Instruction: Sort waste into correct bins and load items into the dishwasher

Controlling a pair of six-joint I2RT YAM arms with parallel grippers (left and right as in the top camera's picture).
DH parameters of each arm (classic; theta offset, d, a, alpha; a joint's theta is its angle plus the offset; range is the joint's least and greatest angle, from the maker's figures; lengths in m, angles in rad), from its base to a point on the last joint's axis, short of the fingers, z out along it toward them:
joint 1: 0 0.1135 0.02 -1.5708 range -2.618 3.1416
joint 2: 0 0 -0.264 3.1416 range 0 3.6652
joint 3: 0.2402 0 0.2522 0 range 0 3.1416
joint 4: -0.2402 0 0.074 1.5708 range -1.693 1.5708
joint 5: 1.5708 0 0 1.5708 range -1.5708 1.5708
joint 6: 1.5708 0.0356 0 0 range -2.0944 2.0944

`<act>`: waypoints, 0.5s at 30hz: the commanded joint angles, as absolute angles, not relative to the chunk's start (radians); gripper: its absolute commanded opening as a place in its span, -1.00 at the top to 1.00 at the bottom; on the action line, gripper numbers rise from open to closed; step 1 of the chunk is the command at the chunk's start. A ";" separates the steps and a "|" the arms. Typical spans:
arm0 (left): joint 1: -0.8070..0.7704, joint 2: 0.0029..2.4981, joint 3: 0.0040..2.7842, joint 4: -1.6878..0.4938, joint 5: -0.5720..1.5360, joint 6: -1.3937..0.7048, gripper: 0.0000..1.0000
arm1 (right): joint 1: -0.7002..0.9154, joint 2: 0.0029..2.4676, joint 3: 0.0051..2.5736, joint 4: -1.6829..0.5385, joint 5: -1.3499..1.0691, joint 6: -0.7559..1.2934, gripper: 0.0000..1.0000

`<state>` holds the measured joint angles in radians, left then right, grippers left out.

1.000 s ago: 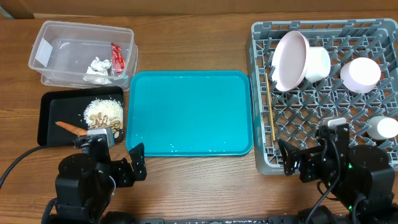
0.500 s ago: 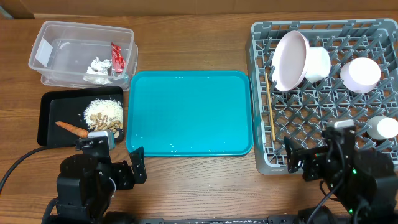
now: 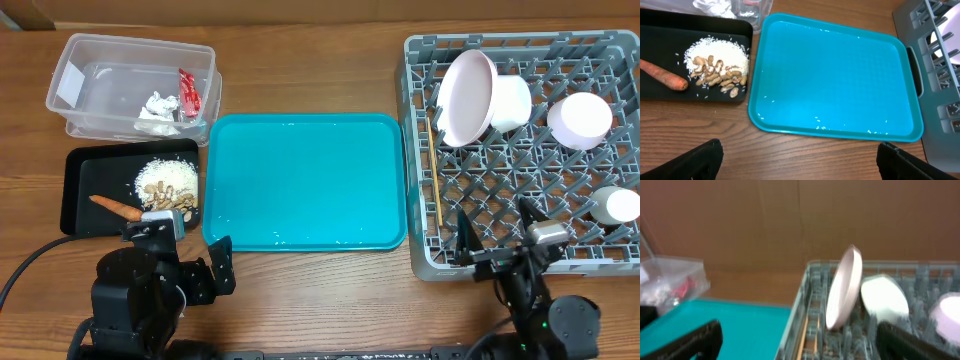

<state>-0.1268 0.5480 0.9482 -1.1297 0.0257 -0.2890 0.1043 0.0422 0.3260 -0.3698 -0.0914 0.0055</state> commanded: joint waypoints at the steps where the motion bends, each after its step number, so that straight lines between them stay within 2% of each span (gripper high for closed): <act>1: -0.125 0.543 0.937 -1.127 0.019 -0.303 -1.00 | 0.099 0.003 0.194 -0.202 -0.083 -0.019 -1.00; 8: -0.125 0.543 0.937 -1.127 0.019 -0.303 -1.00 | 0.096 0.003 0.004 0.083 -0.122 -0.137 -1.00; 12: -0.125 0.543 0.937 -1.127 0.019 -0.303 -1.00 | 0.096 0.003 0.008 -0.075 -0.188 -0.209 -1.00; 15: -0.125 0.543 0.937 -1.127 0.019 -0.303 -1.00 | 0.096 0.003 0.008 -0.066 -0.187 -0.190 -1.00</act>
